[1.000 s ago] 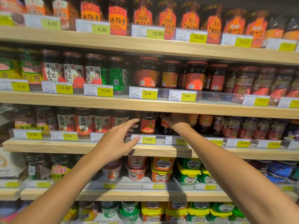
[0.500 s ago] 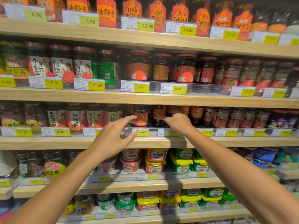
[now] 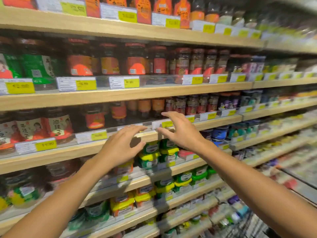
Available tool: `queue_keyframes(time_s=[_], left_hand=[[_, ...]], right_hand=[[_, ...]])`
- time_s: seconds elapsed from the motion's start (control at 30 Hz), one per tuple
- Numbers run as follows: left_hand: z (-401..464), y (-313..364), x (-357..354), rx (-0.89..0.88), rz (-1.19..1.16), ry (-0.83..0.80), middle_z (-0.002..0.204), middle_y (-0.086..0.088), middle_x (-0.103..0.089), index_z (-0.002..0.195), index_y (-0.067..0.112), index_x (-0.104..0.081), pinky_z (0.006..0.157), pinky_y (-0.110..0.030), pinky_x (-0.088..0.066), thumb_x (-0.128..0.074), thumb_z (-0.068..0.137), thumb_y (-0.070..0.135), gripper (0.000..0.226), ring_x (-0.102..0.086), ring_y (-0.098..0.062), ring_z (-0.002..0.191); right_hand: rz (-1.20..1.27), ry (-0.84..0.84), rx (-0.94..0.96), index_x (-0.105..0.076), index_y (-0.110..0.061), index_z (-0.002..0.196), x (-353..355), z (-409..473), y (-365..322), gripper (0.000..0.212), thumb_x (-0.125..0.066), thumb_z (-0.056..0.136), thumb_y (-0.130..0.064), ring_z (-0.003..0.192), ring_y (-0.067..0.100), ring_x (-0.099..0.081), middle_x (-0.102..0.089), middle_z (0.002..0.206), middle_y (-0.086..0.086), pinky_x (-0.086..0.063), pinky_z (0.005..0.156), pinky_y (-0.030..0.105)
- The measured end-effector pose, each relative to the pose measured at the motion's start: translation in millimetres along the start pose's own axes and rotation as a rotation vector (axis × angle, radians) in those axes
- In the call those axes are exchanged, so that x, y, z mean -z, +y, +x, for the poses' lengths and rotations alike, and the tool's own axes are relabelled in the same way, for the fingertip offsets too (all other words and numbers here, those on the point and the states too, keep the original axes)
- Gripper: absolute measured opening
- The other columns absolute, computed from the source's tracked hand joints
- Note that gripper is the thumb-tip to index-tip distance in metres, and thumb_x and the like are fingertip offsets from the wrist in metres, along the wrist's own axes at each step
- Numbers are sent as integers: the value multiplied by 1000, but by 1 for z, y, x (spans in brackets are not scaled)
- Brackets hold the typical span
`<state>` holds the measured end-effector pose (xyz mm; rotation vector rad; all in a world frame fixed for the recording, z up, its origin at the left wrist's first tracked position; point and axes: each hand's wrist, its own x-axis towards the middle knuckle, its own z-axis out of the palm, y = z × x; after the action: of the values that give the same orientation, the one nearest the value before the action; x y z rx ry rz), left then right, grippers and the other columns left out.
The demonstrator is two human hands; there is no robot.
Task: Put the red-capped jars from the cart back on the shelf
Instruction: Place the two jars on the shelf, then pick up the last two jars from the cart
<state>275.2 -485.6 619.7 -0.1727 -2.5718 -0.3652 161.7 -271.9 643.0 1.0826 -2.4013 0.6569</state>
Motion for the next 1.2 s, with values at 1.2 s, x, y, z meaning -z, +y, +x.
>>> queue_keyframes(time_s=[1.2], left_hand=[[39, 346, -346, -572, -90, -654, 163, 11, -15, 152, 36, -27, 123, -51, -2, -29, 92, 75, 72, -1, -18, 152]], right_hand=[[-141, -188, -630, -47, -21, 147, 118, -437, 324, 70, -49, 92, -65, 139, 19, -39, -47, 149, 0, -32, 116, 38]])
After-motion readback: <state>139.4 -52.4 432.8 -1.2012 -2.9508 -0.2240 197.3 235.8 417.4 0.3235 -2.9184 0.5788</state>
